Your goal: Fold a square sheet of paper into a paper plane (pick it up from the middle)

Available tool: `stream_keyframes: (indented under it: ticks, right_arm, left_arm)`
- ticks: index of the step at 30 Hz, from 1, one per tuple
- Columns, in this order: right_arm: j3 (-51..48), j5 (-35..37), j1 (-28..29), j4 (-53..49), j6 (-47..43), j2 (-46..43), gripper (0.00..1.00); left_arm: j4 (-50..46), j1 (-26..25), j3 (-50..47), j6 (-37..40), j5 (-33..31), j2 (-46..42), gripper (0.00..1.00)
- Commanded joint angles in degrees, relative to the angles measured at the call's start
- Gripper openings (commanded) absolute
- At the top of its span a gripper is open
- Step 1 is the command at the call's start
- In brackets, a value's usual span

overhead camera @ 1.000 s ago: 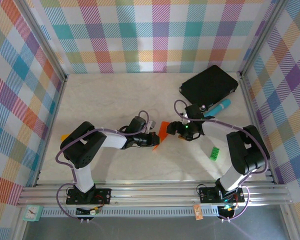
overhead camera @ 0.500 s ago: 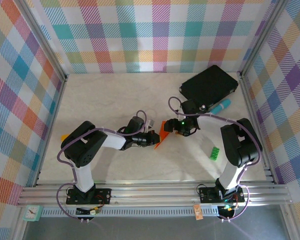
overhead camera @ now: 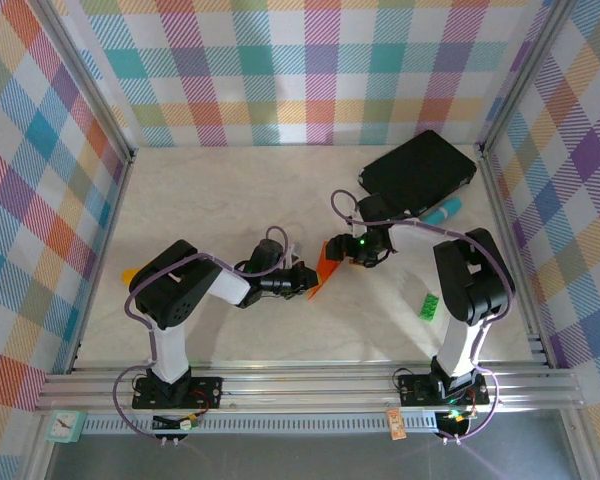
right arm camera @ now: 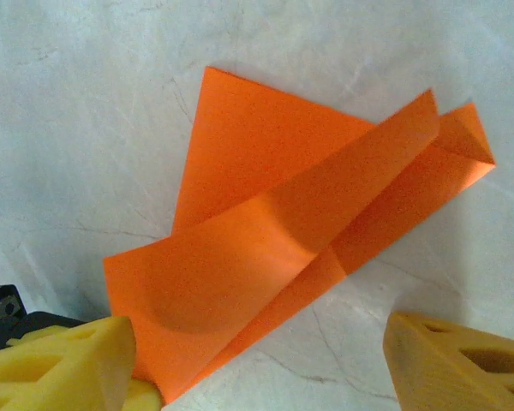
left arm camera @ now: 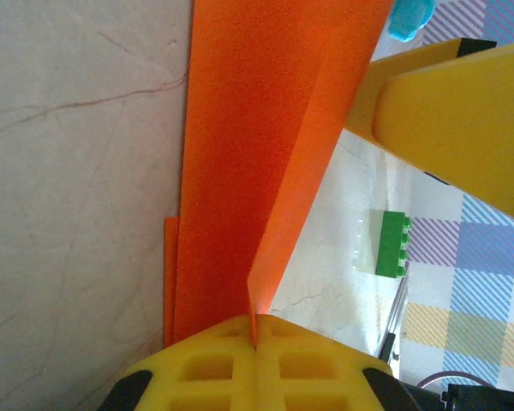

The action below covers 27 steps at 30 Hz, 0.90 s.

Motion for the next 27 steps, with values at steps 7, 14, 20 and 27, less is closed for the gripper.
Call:
stream_keyframes:
  ticks: [7,14,20,27]
  right_arm:
    - [3.7,4.9,1.1,-5.5,-2.3,4.6,0.75]
    - [6.6,11.9,3.7,-9.7,-2.1,8.1,0.73]
    - [9.2,16.7,6.0,-12.8,-1.0,11.6,0.72]
    - [10.8,16.9,6.8,-14.2,0.3,14.4,0.70]
  left_arm:
    - [2.9,0.6,-0.9,-1.9,0.6,1.4,0.00]
    - [1.0,0.6,-0.8,-0.9,0.1,1.1,0.00]
    - [-2.2,0.6,-0.8,0.2,-0.6,-0.5,0.06]
    - [-10.3,0.5,-0.6,2.8,-3.1,-4.7,0.22]
